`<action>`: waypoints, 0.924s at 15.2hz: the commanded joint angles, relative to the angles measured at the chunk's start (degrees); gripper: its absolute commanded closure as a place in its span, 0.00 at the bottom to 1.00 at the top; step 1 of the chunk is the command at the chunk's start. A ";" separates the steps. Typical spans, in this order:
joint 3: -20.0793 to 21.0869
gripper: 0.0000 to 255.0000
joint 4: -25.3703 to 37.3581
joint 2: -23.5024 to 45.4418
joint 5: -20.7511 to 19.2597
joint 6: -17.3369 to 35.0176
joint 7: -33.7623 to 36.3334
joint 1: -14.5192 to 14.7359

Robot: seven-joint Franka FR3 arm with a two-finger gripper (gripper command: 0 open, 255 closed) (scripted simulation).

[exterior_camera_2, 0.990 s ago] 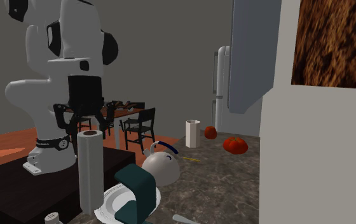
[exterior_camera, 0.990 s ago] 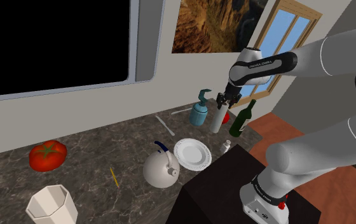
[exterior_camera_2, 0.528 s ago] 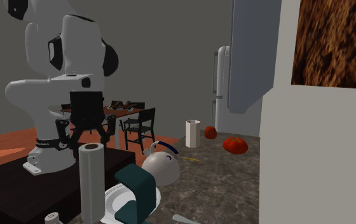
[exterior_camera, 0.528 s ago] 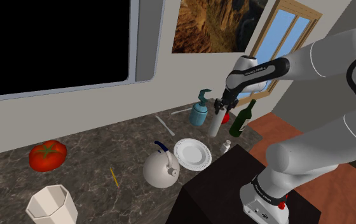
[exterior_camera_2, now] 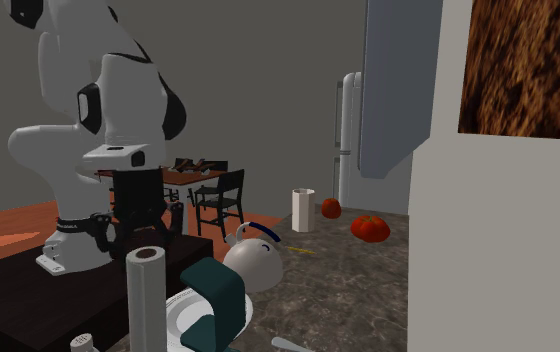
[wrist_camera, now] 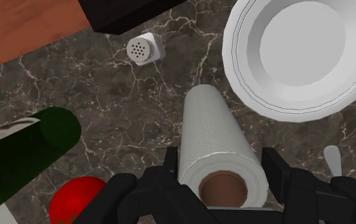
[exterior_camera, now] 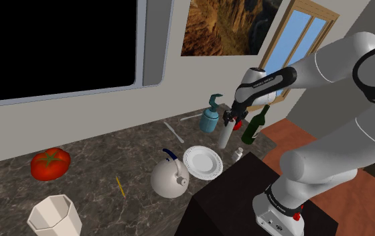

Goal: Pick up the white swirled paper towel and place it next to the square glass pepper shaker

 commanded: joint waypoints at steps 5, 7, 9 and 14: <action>0.41 1.00 -1.08 4.66 -2.06 5.65 1.65 -0.63; 0.45 1.00 -1.20 5.52 -2.53 6.61 2.02 -0.74; 0.45 1.00 -1.20 5.52 -2.53 6.61 2.02 -0.74; 0.45 1.00 -1.20 5.52 -2.53 6.61 2.02 -0.74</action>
